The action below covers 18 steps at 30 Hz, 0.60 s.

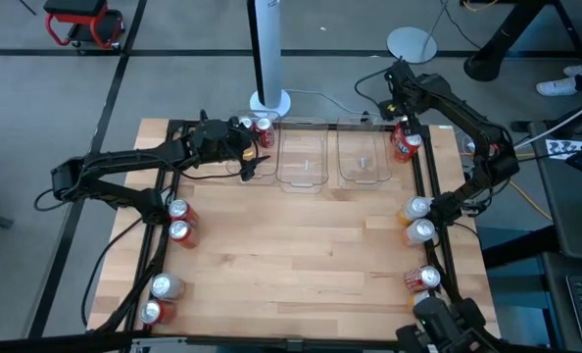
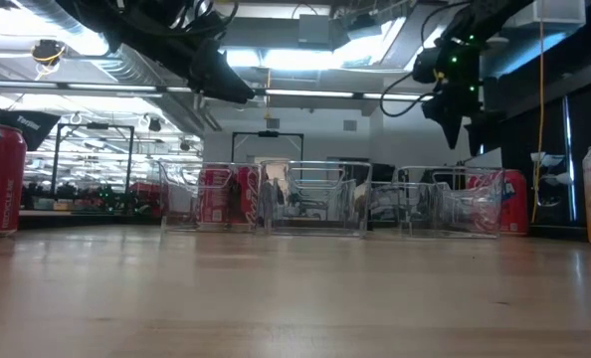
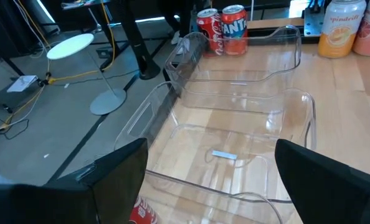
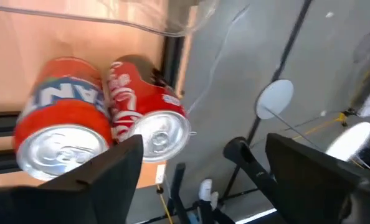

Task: Sort soda cans
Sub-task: Move the top right red soda can to the center of the table

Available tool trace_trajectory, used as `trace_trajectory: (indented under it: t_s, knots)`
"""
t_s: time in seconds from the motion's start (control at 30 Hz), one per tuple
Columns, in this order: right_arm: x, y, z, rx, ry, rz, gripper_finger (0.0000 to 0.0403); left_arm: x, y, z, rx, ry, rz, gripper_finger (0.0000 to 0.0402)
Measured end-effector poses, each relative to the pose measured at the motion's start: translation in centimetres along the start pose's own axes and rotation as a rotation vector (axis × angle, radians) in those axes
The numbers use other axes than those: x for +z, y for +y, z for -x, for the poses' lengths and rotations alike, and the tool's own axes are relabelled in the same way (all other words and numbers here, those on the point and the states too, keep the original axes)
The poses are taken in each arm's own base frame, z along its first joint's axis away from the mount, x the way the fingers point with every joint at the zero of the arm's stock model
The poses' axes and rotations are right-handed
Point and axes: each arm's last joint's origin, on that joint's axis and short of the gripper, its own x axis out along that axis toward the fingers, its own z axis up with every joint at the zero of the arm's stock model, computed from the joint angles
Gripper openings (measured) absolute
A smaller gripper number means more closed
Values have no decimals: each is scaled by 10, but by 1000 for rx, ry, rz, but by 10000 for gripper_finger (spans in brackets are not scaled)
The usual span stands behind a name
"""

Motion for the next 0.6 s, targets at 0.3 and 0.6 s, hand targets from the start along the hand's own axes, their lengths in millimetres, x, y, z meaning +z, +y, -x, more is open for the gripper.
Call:
trace_trajectory:
  t_s: [0.3,0.6]
  knots:
    - [0,-1,-1,-15,19,-28,346,0,0,0,0,0,3,337]
    - [10,-4,-26,43,77,-33,347,0,0,0,0,0,3,337]
